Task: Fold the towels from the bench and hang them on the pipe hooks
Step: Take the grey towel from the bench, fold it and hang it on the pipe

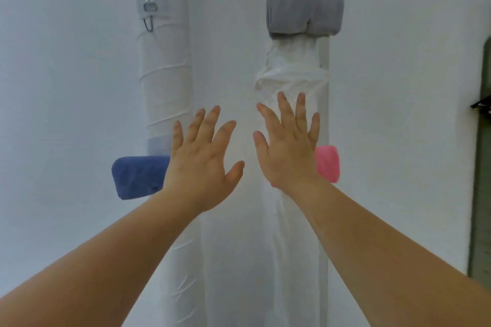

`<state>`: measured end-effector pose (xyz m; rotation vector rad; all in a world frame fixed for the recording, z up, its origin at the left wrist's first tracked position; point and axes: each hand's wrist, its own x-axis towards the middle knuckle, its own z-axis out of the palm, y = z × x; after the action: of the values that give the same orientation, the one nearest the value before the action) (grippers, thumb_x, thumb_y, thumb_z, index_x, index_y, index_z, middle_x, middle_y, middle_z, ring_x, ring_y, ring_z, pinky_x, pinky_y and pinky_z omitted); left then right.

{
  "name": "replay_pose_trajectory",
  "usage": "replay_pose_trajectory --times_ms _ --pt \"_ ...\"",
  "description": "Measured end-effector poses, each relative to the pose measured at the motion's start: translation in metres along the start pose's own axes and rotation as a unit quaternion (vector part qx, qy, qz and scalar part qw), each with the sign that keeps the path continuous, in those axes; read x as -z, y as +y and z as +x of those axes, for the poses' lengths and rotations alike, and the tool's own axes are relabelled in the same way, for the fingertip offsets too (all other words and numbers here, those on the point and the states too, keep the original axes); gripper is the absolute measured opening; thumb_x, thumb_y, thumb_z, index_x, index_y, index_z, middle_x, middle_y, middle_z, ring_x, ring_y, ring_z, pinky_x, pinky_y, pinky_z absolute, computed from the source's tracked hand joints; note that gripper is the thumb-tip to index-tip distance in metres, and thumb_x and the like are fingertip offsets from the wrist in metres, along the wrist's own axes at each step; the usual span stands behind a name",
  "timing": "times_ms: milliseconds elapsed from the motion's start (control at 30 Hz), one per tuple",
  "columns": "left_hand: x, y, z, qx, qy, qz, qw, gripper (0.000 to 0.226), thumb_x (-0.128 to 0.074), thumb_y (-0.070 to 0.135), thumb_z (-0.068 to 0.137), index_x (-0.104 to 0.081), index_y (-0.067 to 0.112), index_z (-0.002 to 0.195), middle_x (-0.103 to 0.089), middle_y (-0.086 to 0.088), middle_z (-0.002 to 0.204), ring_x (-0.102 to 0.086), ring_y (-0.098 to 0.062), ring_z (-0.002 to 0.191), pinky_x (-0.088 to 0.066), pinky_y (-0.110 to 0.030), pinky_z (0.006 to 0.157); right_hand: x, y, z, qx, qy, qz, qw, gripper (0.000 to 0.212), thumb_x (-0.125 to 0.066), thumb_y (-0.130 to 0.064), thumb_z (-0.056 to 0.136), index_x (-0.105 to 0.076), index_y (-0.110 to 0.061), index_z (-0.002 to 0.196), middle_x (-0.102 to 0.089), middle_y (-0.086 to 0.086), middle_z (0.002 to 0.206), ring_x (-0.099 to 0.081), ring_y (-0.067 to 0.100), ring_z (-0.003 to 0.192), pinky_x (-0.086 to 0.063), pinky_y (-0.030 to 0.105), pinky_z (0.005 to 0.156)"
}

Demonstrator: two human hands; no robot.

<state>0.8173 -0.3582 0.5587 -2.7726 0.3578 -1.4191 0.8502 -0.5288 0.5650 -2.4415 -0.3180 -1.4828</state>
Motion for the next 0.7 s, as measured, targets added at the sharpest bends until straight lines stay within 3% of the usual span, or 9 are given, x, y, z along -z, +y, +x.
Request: replay_pose_trajectory --times_ms 167,300,500,700 --pt "-0.016 -0.077 -0.047 -0.056 0.091 -0.129 0.986 0.063 -0.046 0.054 0.091 -0.034 0.028 0.148 -0.024 -0.006 0.167 -0.017 -0.029 0.155 -0.006 -0.054 0.124 -0.055 -0.061 -0.053 -0.058 0.013 -0.066 0.996 0.055 -0.041 -0.042 0.102 -0.028 -0.035 0.155 -0.004 0.000 0.170 0.015 0.031 0.155 0.017 0.056 0.118" --pt "-0.049 -0.157 -0.087 -0.126 0.105 -0.172 0.971 0.062 -0.054 0.047 0.085 -0.047 0.018 0.139 -0.032 -0.012 0.163 -0.023 -0.033 0.153 -0.010 -0.058 0.123 -0.095 -0.126 -0.103 -0.098 -0.005 -0.160 0.982 0.055 -0.037 -0.045 0.099 -0.036 -0.034 0.152 -0.014 0.003 0.169 0.004 0.034 0.156 0.006 0.061 0.120" --pt "-0.074 -0.240 -0.156 -0.226 0.002 -0.244 0.943 0.066 -0.060 0.047 0.088 -0.046 0.017 0.145 -0.027 -0.012 0.165 -0.017 -0.032 0.155 -0.005 -0.056 0.122 -0.097 -0.233 -0.186 -0.224 -0.082 -0.202 0.950 0.051 -0.037 -0.041 0.103 -0.030 -0.035 0.154 -0.005 0.001 0.170 0.015 0.030 0.155 0.011 0.059 0.121" --pt "-0.091 -0.264 -0.221 -0.265 -0.091 -0.336 0.899 0.065 -0.056 0.048 0.087 -0.047 0.017 0.143 -0.027 -0.013 0.165 -0.018 -0.035 0.154 -0.011 -0.061 0.122 -0.071 -0.301 -0.271 -0.284 -0.180 -0.240 0.911 0.053 -0.038 -0.044 0.104 -0.028 -0.034 0.155 -0.007 0.000 0.170 0.014 0.027 0.156 0.008 0.057 0.122"
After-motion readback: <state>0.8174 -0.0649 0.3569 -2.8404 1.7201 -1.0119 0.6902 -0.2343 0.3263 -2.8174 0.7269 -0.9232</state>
